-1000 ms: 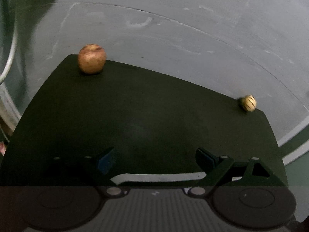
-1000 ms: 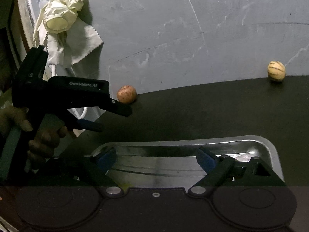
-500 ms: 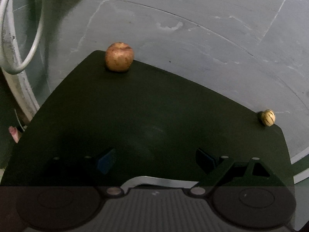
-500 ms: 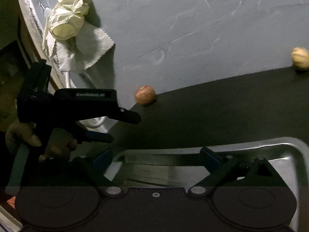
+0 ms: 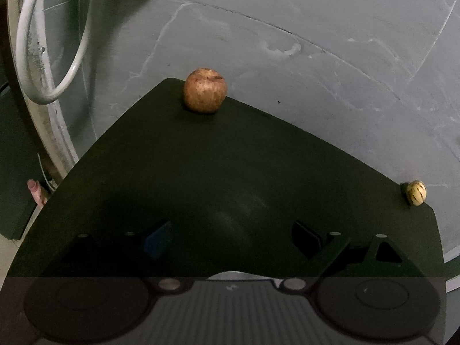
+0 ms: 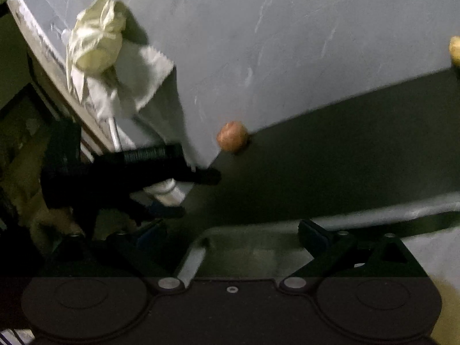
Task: Organize fruits
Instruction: 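Move both tools back toward the small striped melon by the wall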
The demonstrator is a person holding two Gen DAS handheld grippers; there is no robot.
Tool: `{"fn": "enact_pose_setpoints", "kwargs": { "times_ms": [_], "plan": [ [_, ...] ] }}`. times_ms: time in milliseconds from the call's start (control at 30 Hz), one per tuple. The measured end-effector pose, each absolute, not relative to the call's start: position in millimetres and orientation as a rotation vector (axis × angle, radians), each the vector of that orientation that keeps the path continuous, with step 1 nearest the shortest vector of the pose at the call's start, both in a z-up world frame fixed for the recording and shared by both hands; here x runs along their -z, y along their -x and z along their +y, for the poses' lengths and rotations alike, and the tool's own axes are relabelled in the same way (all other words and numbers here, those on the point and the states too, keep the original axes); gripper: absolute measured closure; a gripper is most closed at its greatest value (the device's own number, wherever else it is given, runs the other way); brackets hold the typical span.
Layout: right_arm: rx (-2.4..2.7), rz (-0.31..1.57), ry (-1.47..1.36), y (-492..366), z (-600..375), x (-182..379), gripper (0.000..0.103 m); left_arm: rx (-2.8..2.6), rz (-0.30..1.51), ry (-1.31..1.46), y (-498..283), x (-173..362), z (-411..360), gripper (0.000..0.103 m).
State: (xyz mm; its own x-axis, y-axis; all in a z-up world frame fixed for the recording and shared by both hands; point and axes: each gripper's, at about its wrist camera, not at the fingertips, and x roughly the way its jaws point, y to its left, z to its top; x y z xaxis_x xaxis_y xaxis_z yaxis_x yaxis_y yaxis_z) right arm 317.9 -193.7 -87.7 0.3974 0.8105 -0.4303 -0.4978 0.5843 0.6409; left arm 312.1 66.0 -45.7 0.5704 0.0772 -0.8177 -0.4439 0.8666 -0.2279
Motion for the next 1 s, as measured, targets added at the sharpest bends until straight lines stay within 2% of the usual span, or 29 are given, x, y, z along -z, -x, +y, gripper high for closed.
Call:
{"fn": "enact_pose_setpoints", "kwargs": {
  "times_ms": [233, 433, 667, 1000],
  "plan": [
    [-0.684, 0.732, -0.506, -375.4, -214.1, 77.2, 0.001, -0.301, 0.915, 0.432, -331.3, 49.1, 55.3, 0.009],
    [-0.503, 0.721, -0.537, -419.9, -225.0, 95.3, 0.001, -0.264, 0.925, 0.402, -351.8, 55.0, 34.2, 0.009],
    [-0.425, 0.748, -0.588, -436.9, -230.9, 113.8, 0.001, -0.239, 0.943, 0.361, -362.2, 59.7, 16.4, 0.009],
    [-0.418, 0.679, -0.611, -446.4, -241.1, 103.9, 0.001, -0.218, 0.965, 0.343, -372.6, 62.2, 5.4, 0.009]
  ]
}}
